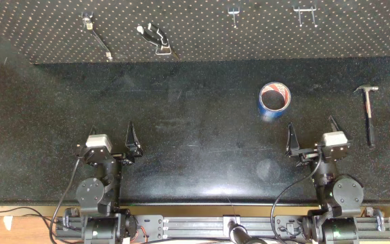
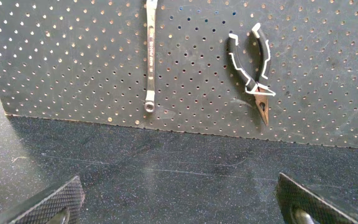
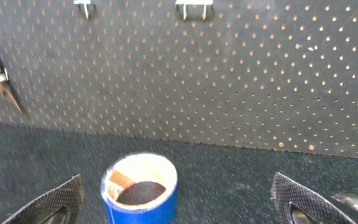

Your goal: Place Tools Onto Pegboard

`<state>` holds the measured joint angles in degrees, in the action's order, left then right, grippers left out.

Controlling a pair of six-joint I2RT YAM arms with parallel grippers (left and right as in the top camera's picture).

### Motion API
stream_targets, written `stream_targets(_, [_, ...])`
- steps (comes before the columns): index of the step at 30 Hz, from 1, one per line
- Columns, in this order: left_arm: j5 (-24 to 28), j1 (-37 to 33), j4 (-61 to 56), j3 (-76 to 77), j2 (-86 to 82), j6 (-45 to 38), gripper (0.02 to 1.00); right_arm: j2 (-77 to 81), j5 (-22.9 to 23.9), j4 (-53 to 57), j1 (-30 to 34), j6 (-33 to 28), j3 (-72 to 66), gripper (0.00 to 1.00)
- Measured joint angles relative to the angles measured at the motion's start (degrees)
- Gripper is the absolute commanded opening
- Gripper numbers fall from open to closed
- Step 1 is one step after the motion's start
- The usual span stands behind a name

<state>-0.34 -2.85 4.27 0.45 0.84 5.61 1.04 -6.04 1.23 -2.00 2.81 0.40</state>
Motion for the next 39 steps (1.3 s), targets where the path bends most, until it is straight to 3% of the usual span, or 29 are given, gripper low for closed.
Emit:
stream_targets(2, [0.0, 0.0, 0.0, 0.0, 0.0, 0.0, 0.996, 7.5, -0.1, -7.2, 0.0, 6.3, 2.8, 0.980])
stream_targets(6, [0.2, 0.0, 0.0, 0.0, -0.1, 0.0, 0.996, 28.4, -3.1, -9.4, -1.1, 14.5, 15.8, 0.980])
stream_targets(10, [0.4, 0.0, 0.0, 0.0, -0.1, 0.0, 0.996, 49.3, -8.1, -6.6, -5.1, 16.6, 26.7, 0.978])
stream_targets(16, [0.4, 0.0, 0.0, 0.0, -0.2, 0.0, 0.996, 66.2, -9.1, 0.1, -9.7, 16.0, 33.0, 0.980])
stream_targets(18, [0.4, 0.0, 0.0, 0.0, -0.2, 0.0, 0.993, 71.4, -7.6, 10.9, -10.9, 14.6, 39.5, 0.978])
stream_targets(22, [0.4, 0.0, 0.0, 0.0, -0.2, 0.0, 0.996, 79.5, -4.1, 19.4, -12.8, 11.3, 49.2, 0.976])
stream_targets(25, [0.4, 0.0, 0.0, 0.0, -0.2, 0.0, 0.996, 84.2, 2.3, 27.8, -14.6, 10.3, 54.1, 0.976])
stream_targets(31, [0.4, 0.0, 0.0, 0.0, -0.2, 0.0, 0.996, 89.0, 7.5, 29.4, -15.9, 10.3, 56.2, 0.976])
stream_targets(39, [0.4, 0.0, 0.0, 0.0, -0.2, 0.0, 0.996, 91.1, 8.1, 27.8, -17.7, 10.1, 56.2, 0.976])
